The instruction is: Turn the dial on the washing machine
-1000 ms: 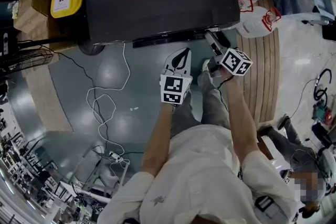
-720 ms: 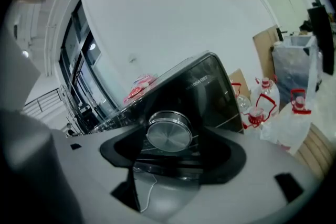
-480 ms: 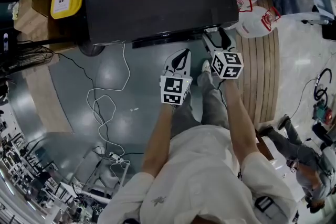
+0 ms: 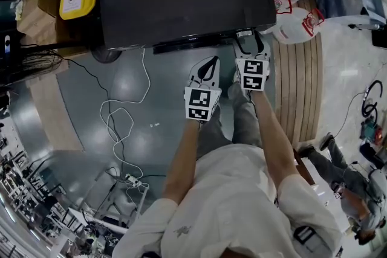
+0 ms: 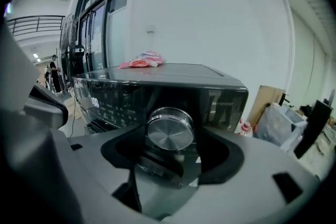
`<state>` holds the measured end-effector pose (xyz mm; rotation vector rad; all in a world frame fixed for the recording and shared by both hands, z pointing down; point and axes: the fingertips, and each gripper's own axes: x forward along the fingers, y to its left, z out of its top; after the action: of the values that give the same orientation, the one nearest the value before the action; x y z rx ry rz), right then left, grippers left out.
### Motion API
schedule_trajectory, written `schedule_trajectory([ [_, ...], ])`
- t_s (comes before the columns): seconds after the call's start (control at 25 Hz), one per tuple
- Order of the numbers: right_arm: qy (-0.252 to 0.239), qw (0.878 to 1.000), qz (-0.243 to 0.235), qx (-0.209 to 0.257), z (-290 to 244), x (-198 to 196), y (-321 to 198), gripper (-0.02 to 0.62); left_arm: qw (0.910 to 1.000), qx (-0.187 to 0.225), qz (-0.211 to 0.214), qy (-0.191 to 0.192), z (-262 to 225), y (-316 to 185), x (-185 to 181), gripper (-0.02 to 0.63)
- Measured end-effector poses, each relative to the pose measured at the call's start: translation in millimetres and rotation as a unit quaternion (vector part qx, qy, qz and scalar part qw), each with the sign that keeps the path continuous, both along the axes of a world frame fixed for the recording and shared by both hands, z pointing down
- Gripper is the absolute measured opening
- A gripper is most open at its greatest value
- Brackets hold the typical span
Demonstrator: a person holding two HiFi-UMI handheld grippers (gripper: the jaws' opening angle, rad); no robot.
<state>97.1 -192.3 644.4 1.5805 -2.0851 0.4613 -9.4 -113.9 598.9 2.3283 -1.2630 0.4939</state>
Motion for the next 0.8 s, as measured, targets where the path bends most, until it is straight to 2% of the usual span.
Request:
schedule_trajectory([
  [0.16, 0.016, 1.0, -0.006, 0.001, 0.5, -1.1, -1.2, 0.301, 1.0, 0.004, -0.003, -0.002, -2.2, -2.6, -2.5, 0.012],
  [0.28, 0.01, 1.0, -0.003, 0.003, 0.8, -1.4, -0.8, 0.285, 1.0, 0.005, -0.003, -0.003, -2.2, -3.8, -3.6, 0.012],
  [0.64, -0.045, 0.999, 0.009, -0.007, 0.8, 1.2, 1.0, 0.281, 1.0, 0.002, -0.007, -0.003, 1.0, 0.4, -8.1, 0.012],
  [0.8, -0.086, 0.996, 0.02, -0.017, 1.6, 1.5, 0.3, 0.281, 1.0, 0.001, -0.007, -0.003, 1.3, 1.0, -8.0, 0.012],
])
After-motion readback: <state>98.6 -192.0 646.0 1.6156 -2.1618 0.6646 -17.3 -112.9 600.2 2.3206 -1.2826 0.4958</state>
